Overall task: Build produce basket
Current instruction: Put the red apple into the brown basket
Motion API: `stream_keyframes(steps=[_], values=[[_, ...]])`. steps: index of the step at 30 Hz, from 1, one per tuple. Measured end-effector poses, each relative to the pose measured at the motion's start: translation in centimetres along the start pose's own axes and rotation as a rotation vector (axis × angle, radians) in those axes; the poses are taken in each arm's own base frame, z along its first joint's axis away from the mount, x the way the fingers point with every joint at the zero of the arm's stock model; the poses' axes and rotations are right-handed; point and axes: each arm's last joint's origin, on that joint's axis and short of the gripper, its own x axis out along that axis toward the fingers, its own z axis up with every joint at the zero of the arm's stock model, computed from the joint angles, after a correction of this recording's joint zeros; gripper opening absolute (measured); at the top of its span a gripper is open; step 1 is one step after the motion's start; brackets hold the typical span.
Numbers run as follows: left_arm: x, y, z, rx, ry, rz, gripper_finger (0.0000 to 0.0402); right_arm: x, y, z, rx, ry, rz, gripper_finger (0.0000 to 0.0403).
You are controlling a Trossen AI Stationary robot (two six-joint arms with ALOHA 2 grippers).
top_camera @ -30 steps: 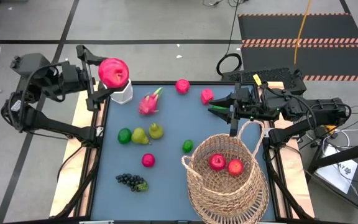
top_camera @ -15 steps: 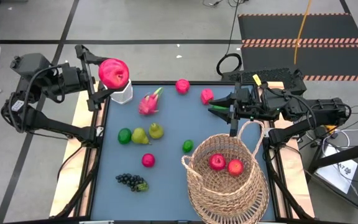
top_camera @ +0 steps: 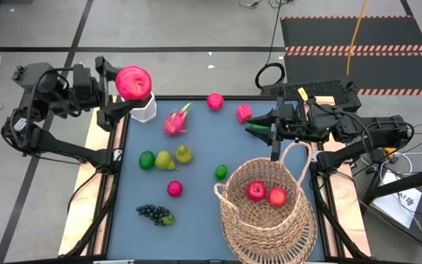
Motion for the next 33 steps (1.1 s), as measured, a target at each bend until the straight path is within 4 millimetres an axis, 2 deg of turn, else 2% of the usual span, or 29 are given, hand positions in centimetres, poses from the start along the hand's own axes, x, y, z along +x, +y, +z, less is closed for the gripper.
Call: stream_keyframes(steps=[13, 21, 24, 33], values=[[0.0, 0.0, 0.0, -0.609, 0.0, 0.001, 0.0363, 0.0, 0.0, 0.0, 0.0, 0.0, 0.0, 0.0118], [0.0, 0.0, 0.0, -0.887, 0.0, 0.0, 0.0363, 0.0, 0.0, 0.0, 0.004, 0.0, 0.001, 0.0118], [0.0, 0.0, 0.0, -0.937, 0.0, 0.0, 0.0363, -0.01, 0.03, -0.01, 0.014, 0.001, 0.003, 0.0118], [0.0, 0.0, 0.0, -0.884, 0.0, 0.0, 0.0363, -0.01, 0.03, -0.01, 0.033, 0.001, 0.003, 0.0118]])
